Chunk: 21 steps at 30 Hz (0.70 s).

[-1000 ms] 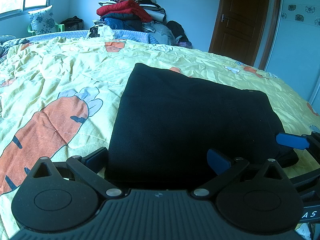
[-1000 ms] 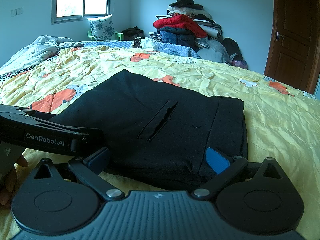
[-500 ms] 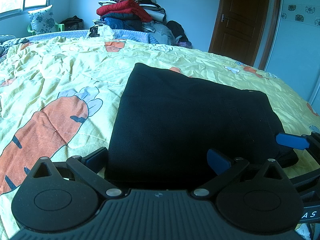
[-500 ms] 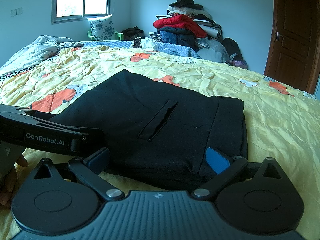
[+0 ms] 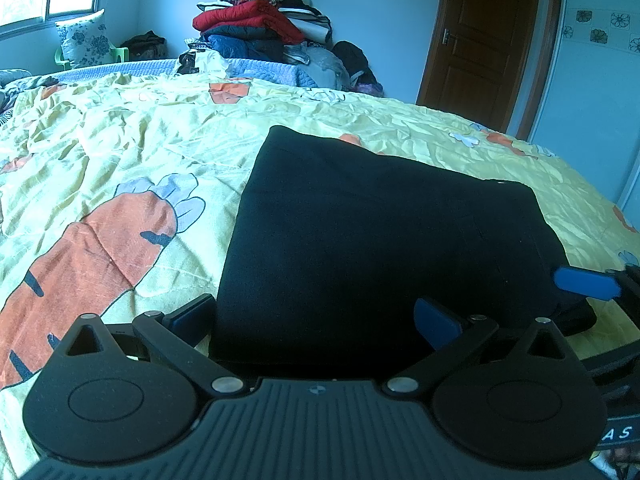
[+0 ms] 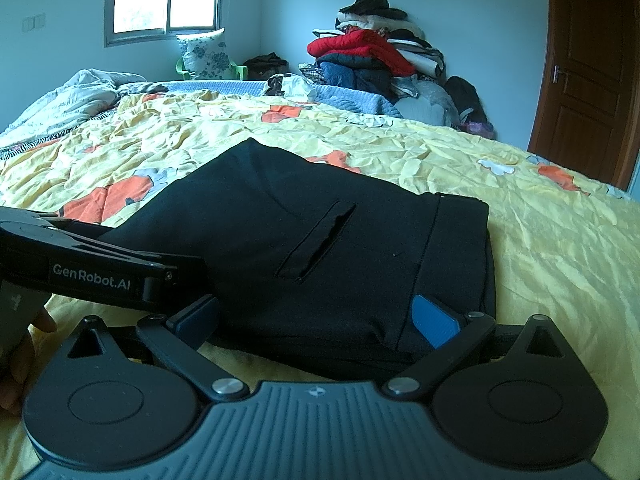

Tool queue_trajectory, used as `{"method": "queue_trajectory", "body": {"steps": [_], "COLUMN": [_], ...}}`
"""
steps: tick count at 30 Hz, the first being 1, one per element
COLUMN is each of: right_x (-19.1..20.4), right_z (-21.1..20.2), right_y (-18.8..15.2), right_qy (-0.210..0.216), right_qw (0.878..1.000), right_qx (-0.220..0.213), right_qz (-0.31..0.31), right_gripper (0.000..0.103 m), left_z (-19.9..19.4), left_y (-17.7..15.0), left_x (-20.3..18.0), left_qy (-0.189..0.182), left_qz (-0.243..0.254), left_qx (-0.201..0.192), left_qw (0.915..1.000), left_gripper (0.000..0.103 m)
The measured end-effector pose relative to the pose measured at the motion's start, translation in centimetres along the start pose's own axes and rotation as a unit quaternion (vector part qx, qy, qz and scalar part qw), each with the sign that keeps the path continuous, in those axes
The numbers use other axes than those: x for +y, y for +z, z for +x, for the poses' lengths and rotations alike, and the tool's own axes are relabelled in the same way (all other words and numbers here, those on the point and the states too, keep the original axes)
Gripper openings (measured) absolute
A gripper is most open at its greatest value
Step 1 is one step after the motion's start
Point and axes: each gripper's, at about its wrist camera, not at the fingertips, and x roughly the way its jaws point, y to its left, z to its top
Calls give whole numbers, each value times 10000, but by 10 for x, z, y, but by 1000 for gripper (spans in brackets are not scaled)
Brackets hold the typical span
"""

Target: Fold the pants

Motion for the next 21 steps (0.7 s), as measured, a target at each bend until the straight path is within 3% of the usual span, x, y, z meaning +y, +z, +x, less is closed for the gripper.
{"method": "queue_trajectory", "body": {"steps": [5, 9, 15, 18, 21], "right_x": [0, -29, -57, -56, -55], "right_z": [-27, -46, -34, -21, -10], "right_y": [-4, 0, 0, -2, -11], "right_qy": [-620, -863, -922, -961, -1272], "right_qw": [9974, 9938, 9887, 9901, 9883], "right_qx": [-357, -461, -284, -100, 312], "right_qz": [102, 521, 1150, 1016, 779], "right_gripper": [103, 102, 103, 103, 103], "left_z": [-7, -20, -18, -9, -9], "left_y": [1, 8, 17, 10, 9], "left_x": [12, 29, 27, 14, 20], "left_qy": [-305, -114, 136, 471, 636], "left_qz": [-223, -375, 255, 892, 839], "left_qx": [-59, -208, -94, -110, -155], "left_qw": [9993, 9990, 9995, 9948, 9943], "left_gripper": [103, 103, 103, 103, 103]}}
